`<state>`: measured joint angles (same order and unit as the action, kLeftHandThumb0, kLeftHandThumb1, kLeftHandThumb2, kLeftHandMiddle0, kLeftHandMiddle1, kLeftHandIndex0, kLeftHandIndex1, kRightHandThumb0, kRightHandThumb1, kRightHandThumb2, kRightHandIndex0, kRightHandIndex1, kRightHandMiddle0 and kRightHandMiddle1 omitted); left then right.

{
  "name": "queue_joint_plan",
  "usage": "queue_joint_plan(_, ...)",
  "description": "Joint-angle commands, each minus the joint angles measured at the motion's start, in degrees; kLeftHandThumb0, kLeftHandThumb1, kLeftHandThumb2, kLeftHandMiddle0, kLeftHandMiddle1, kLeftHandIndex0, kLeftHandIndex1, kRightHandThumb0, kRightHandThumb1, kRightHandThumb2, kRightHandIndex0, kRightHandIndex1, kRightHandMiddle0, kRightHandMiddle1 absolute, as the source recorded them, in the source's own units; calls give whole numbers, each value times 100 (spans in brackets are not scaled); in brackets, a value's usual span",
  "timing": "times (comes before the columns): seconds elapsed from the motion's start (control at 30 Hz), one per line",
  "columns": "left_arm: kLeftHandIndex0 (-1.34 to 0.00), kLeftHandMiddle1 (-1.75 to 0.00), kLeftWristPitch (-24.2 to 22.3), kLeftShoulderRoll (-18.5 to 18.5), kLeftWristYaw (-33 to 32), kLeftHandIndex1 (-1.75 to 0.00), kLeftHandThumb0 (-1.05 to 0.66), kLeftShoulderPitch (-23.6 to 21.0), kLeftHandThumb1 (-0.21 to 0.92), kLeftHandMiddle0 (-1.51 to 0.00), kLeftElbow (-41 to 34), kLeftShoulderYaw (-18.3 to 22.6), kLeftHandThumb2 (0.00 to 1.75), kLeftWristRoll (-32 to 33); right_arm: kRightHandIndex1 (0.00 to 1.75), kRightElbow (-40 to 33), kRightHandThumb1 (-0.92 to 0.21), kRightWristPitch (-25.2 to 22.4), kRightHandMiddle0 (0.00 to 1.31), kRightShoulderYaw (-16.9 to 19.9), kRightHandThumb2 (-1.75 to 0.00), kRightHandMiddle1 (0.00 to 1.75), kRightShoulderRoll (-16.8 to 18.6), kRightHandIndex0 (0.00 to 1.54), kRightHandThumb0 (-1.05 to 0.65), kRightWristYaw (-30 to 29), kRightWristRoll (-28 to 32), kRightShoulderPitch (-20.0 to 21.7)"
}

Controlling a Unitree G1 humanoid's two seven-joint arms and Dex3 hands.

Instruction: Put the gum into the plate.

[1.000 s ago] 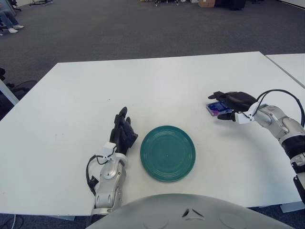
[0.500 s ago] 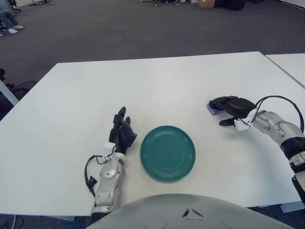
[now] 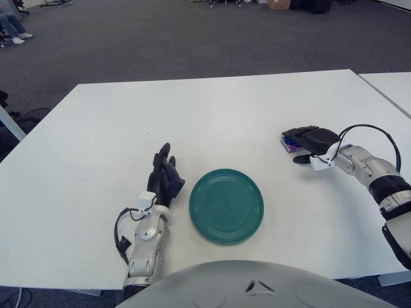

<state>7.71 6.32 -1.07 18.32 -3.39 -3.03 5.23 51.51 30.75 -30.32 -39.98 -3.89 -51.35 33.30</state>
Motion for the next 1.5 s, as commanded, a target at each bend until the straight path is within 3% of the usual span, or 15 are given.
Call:
queue_joint_plan(0.0, 0, 0, 37, 11, 18, -44, -91, -47, 92, -24, -55, -35, 103, -49, 0, 171, -92, -35, 0, -115, -65, 33, 88, 20, -83, -147, -113, 259)
queue_joint_plan(0.97, 0, -2, -52, 106, -133, -55, -90, 29, 92, -28, -192, -92, 99, -67, 2, 1456, -92, -168, 0, -614, -65, 47, 553, 27, -84, -436, -32, 1045)
queue_joint_plan(1.47, 0, -4, -264, -1, -14, -56, -90, 97, 92, -35, -384, -77, 97, 108, 3, 1584, -92, -587, 0, -413, -67, 60, 617, 33, -82, -72, 351, 840)
